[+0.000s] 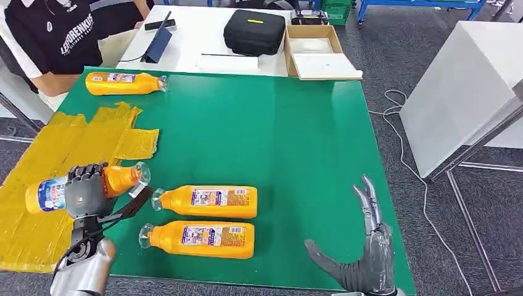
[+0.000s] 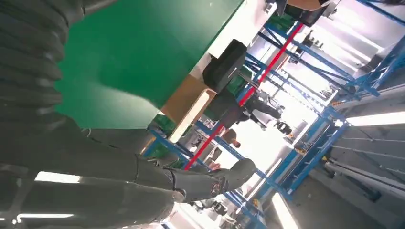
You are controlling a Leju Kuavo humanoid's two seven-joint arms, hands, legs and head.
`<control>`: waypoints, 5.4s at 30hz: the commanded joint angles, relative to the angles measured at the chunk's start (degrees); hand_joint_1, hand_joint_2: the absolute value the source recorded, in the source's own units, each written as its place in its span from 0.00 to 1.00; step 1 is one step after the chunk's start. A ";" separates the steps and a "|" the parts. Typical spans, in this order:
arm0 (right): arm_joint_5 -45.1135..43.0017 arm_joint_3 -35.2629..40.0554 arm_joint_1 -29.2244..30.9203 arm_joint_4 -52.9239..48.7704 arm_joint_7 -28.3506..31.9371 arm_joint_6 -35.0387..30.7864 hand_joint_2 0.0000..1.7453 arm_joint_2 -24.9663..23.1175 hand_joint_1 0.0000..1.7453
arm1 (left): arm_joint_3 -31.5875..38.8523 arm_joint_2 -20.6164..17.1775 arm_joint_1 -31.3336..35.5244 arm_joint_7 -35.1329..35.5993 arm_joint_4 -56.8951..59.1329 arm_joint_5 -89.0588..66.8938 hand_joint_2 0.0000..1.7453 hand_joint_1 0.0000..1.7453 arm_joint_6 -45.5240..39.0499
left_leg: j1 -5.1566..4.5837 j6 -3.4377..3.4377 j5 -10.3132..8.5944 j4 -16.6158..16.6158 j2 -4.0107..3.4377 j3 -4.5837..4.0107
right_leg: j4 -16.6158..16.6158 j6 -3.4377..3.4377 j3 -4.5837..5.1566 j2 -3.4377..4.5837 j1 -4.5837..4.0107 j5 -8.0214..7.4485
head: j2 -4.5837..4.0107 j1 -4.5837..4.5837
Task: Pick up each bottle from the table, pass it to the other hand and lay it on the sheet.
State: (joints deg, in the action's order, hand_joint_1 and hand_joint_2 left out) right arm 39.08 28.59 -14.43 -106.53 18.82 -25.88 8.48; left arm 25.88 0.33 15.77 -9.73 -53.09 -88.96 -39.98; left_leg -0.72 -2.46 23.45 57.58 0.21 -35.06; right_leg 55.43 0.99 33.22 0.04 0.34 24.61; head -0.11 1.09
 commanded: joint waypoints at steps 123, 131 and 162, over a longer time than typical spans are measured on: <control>32.79 20.54 44.14 61.06 -29.74 16.47 1.00 -20.86 0.00 | -39.63 10.14 -0.49 -22.79 -24.20 61.90 1.00 0.00 15.96 | 0.19 0.35 -0.18 0.00 0.00 0.10 | 0.05 -0.19 -0.10 -0.01 0.01 -0.15 | 0.00 0.00; 36.17 21.77 44.95 63.50 -30.79 15.44 1.00 -21.68 0.00 | -39.21 10.47 -0.90 -22.72 -24.87 61.76 1.00 0.00 15.88 | 0.20 0.28 -0.19 0.01 0.01 0.03 | 0.03 -0.18 -0.05 -0.02 0.01 -0.16 | 0.00 -0.02; 37.29 16.37 48.06 78.24 -31.28 18.24 1.00 -26.89 0.00 | -39.03 9.95 -0.63 -21.98 -23.53 62.36 1.00 0.00 16.19 | 0.22 0.38 -0.20 0.00 0.03 0.09 | 0.04 -0.19 -0.11 -0.04 0.02 -0.14 | 0.00 0.00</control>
State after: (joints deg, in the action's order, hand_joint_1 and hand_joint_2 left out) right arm 76.39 46.51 30.93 -33.88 -12.13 -8.61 -18.51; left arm -14.01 11.17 13.34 -31.98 -80.63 -27.12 -23.87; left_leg -0.49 -2.23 23.23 57.60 0.23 -35.08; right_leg 55.47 0.83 33.21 0.02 0.35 24.44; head -0.11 1.09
